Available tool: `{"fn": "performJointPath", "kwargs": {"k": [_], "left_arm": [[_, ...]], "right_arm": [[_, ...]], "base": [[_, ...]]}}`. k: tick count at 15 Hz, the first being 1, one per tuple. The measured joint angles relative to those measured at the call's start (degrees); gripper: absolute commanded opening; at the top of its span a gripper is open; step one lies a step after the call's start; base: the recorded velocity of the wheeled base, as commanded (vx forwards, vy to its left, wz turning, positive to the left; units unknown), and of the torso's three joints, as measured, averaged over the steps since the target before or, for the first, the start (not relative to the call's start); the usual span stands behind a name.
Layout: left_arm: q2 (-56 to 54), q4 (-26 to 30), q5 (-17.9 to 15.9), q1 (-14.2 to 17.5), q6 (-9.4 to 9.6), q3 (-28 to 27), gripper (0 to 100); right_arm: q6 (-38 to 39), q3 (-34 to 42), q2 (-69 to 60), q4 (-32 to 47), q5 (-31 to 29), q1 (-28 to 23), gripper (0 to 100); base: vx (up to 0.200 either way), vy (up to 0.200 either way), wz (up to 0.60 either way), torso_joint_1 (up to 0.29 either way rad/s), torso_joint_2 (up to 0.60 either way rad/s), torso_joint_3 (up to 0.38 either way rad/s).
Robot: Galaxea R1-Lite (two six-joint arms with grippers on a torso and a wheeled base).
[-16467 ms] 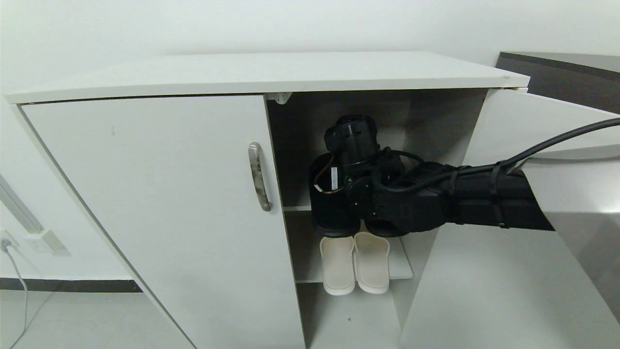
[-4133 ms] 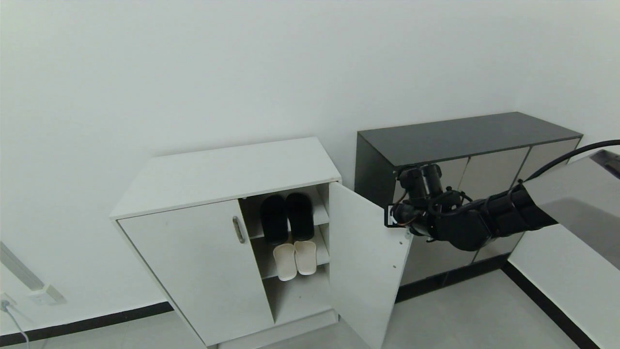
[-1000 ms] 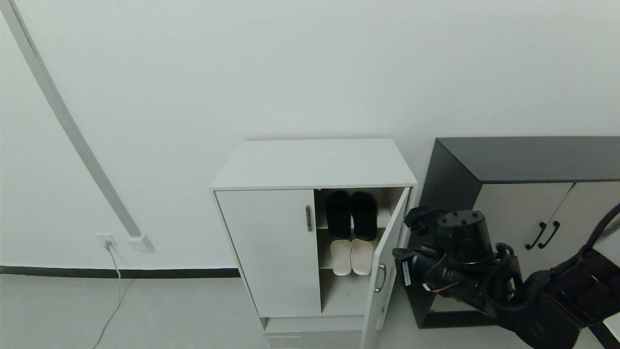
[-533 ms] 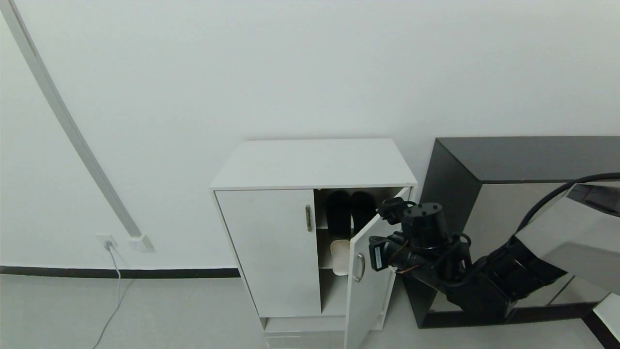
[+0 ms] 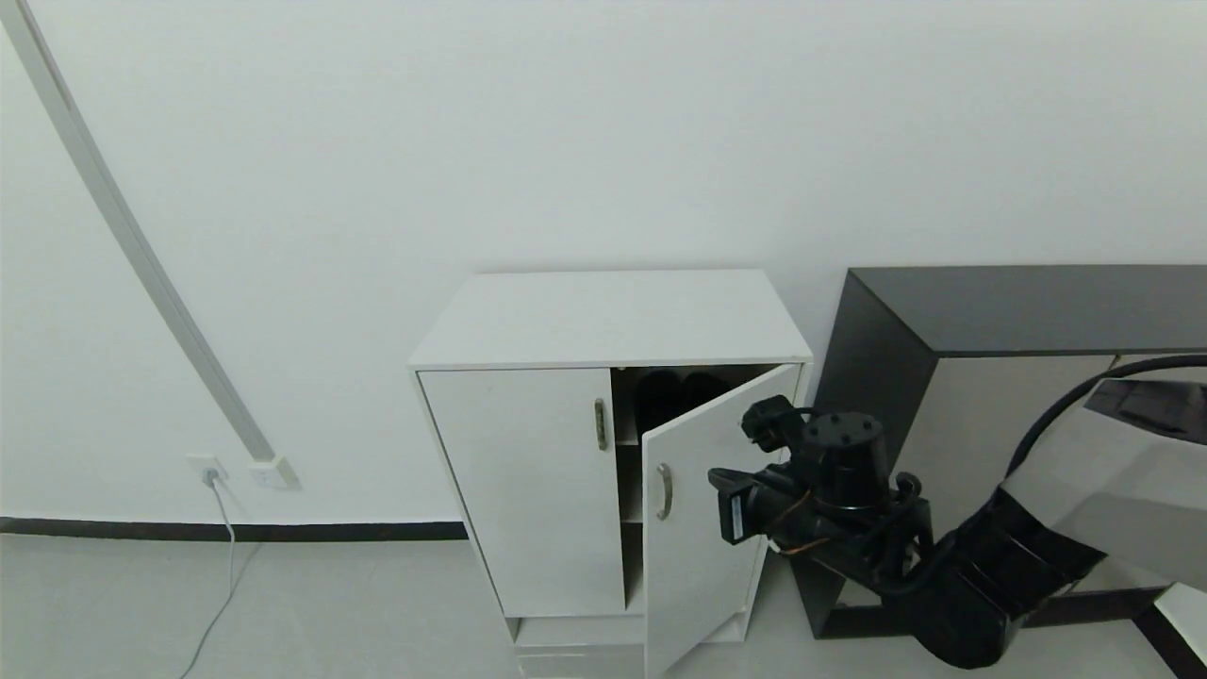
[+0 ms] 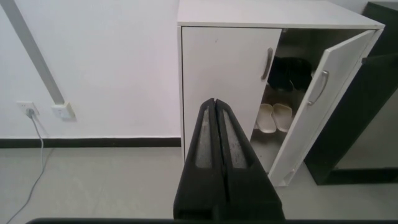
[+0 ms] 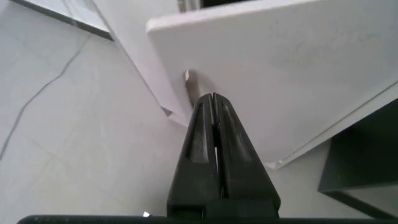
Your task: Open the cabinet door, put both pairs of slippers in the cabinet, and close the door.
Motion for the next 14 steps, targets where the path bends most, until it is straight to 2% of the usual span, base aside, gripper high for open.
{"fn": "performJointPath", "kwargs": {"k": [3,6,9,14], "left_arm": [[0.0,-0.02,0.0,0.0,0.13,0.0,0],[0.0,0.02,0.0,-0.02,0.09,0.0,0],[0.0,0.02,-0.02,-0.04,0.09,0.0,0],[0.0,0.0,0.0,0.02,0.04,0.0,0]], "right_arm": [[-0.13,9.97,-4.0,-8.14,5.38,0.88,0],[-0.17,13.48,-5.92,-9.12,5.94,1.67,0],[-0.16,13.62,-5.88,-9.12,6.03,1.82,0],[-0.11,8.11,-2.1,-8.77,5.99,1.68,0]], "base": [[0.2,0.0,0.0,-0.006,0.0,0.007],[0.2,0.0,0.0,0.012,0.01,0.005],[0.0,0.0,0.0,0.0,0.0,0.0],[0.0,0.0,0.0,0.0,0.0,0.0]]}}
